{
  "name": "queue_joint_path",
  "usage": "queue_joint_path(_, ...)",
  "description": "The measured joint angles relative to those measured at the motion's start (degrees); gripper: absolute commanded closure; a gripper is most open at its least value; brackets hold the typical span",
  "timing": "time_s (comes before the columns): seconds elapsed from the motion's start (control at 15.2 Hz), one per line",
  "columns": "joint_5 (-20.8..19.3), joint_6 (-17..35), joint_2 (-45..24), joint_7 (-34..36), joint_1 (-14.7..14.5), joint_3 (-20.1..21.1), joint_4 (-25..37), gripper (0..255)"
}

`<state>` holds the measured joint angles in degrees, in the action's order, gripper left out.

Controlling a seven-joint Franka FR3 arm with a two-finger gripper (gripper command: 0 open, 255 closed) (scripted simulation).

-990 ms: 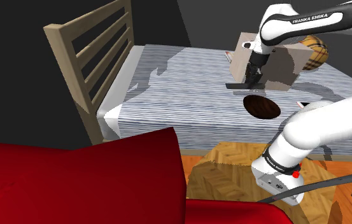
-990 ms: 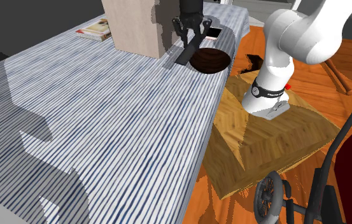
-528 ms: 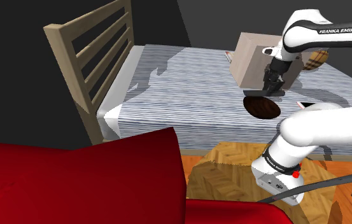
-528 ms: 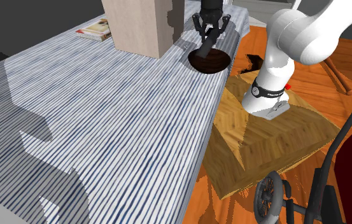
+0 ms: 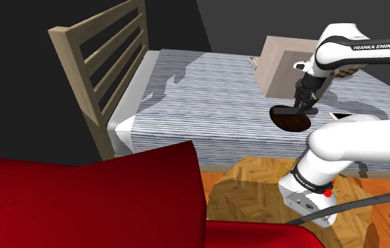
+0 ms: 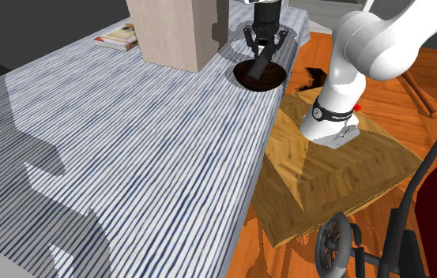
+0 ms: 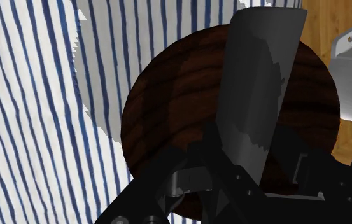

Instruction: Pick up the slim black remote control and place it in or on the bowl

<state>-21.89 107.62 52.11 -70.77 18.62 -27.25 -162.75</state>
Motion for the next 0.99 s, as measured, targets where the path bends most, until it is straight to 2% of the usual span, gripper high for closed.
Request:
queue_joint_path(0.33,-1.43,4.69,-1.95,0.31,0.28,-1.52,-2.81,255)
queue_joint_path(0.73,-1.67,5.2,-2.18,0.24,0.38,-1.77,-3.08,255)
queue_joint_path(0.79,-1.68,5.21,-2.18,0.24,0.38,-1.78,-3.08,0)
queue_joint_path(0.99,-1.68,5.22,-2.19,0.24,0.38,-1.78,-3.08,0)
